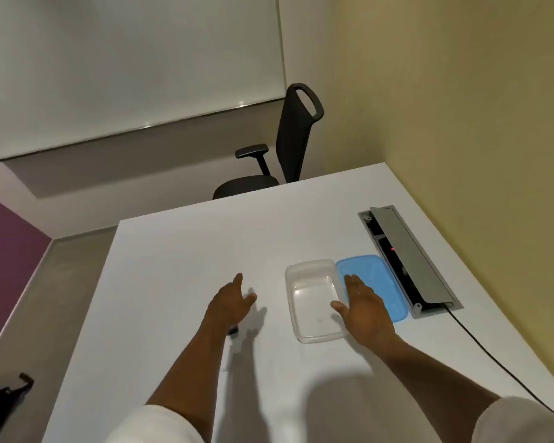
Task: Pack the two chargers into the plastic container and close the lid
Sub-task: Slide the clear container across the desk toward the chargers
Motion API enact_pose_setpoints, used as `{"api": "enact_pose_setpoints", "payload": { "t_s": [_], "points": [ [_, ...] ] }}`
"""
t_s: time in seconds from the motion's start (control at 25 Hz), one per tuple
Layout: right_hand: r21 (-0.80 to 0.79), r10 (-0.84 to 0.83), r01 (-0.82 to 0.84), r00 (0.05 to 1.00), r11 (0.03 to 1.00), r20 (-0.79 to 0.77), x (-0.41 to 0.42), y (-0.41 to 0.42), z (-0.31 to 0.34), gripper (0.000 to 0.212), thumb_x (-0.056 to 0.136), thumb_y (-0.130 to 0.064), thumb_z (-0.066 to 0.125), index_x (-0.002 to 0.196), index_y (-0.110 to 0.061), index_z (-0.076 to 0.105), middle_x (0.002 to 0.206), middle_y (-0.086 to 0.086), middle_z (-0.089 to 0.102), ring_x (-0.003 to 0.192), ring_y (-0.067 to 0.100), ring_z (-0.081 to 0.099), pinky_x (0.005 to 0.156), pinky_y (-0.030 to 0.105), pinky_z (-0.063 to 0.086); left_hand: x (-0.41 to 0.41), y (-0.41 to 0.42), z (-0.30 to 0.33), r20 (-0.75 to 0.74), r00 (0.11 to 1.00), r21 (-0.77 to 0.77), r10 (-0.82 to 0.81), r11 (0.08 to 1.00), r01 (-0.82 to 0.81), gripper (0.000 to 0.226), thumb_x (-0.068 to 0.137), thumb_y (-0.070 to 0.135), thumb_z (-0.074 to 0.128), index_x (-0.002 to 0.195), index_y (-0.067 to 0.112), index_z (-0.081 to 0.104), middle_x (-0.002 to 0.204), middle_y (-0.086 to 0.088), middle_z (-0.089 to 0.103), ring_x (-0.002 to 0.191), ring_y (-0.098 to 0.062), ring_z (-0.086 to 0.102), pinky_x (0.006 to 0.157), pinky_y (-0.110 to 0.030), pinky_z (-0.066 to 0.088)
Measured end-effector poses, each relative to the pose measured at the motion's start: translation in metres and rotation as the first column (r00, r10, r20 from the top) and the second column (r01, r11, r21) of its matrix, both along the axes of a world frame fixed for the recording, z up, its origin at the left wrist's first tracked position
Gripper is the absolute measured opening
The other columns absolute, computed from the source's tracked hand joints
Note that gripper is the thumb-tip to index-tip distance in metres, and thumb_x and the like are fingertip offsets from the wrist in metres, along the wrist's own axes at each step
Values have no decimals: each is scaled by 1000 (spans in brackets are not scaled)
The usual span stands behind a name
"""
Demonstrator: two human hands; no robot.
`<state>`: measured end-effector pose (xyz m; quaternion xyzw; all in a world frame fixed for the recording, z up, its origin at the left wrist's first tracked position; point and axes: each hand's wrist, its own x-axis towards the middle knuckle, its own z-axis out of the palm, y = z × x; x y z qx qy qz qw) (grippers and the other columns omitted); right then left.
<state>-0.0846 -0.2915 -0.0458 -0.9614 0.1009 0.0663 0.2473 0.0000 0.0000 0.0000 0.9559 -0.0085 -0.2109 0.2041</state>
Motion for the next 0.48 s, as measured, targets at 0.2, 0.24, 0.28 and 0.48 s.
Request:
{"api": "enact_pose_setpoints", "payload": {
  "t_s": [0.2, 0.24, 0.28, 0.48],
  "points": [
    [167, -113, 124, 991, 978, -72, -19, -14, -25, 61, 98, -32, 49, 151, -15, 26, 147, 10, 42, 128, 28, 48, 105, 39, 41, 5, -18, -22, -122, 992, 37, 43, 999, -39, 39, 95, 45, 53, 122, 20, 63, 123, -5, 69, 119, -26, 61, 106, -40, 45],
    [172, -106, 118, 991, 978, -77, -23, -18, -30, 59, 97, -28, 50, 150, -14, 28, 140, 10, 48, 122, 27, 53, 100, 39, 44, 4, -22, -24, -131, 990, 24, 45, 999, -43, 34, 94, 45, 53, 113, 20, 67, 116, -6, 71, 112, -27, 65, 103, -41, 47],
    [188, -110, 125, 990, 974, -90, -25, -22, -35, 57, 96, -25, 50, 148, -14, 31, 131, 9, 53, 116, 26, 56, 96, 38, 46, 7, -25, -29, -133, 990, 8, 47, 999, -46, 32, 94, 45, 52, 106, 20, 68, 109, -7, 73, 104, -29, 68, 99, -42, 50],
    [411, -265, 372, 918, 832, -294, -27, -30, -58, 33, 94, -11, 44, 126, -10, 52, 104, 18, 68, 88, 32, 66, 79, 43, 55, 26, -46, -42, -115, 993, 56, 14, 998, -8, 34, 94, 33, 47, 91, 12, 73, 97, -11, 73, 82, -28, 66, 62, -28, 46]
  ]
}}
